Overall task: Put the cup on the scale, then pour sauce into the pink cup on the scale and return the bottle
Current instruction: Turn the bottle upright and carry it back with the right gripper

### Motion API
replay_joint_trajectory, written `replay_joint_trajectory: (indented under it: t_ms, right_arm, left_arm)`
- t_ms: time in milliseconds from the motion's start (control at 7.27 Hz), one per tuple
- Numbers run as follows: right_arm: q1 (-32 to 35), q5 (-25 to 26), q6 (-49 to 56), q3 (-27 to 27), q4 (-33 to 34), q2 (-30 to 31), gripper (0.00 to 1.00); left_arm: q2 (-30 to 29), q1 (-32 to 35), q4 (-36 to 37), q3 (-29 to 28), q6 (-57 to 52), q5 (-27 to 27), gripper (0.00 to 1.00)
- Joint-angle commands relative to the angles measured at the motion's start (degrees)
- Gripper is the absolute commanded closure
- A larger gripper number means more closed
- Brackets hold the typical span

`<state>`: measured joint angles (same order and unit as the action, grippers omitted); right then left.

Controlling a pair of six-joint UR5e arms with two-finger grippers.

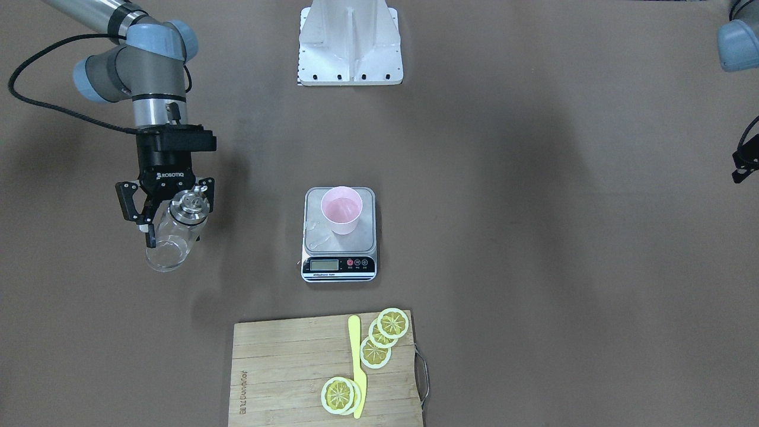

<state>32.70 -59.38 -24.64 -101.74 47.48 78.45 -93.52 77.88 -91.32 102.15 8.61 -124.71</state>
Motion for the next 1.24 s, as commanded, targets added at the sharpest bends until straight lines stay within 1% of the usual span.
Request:
replay_joint_trajectory:
  t_ms: [0,138,275,413,550,826,963,1101]
  right_arm:
    - [2.80,-4.85,-12.06,0.49,-4.57,4.77,1.00]
    - [3.24,-7.21,-17.23,1.88,-4.41,5.66,1.00]
    - [4.38,-10.11,-20.16,4.42,-4.50,5.58,1.00]
    - [6.56,-13.71,-20.45,5.23,-4.50,5.14,1.00]
    - [8.93,-18.01,-20.36,7.50,-4.50,5.05,1.00]
    - [9.13,-18.31,-20.28,9.79,-4.85,3.56,1.00]
    - [9.13,-18.23,-20.27,10.76,-7.03,3.47,1.00]
    - [9.13,-18.14,-20.27,13.12,-11.23,3.47,1.00]
  left_arm:
    - [0.00,-0.01,0.00,-0.02,0.00,0.08,0.02]
    - [-0.08,-0.01,0.00,-0.02,0.09,0.17,0.02]
    - [0.00,-0.01,0.00,-0.02,0.09,0.26,0.02]
    - [0.00,-0.01,0.00,-0.02,0.18,0.26,0.02]
    - [0.00,-0.01,-0.09,-0.02,0.18,0.35,0.02]
    - [0.00,-0.01,0.00,-0.02,0.18,0.44,0.02]
    - [-0.08,-0.01,0.00,-0.02,0.18,0.44,0.02]
    - [0.00,-0.01,-0.09,-0.11,0.09,0.52,0.02]
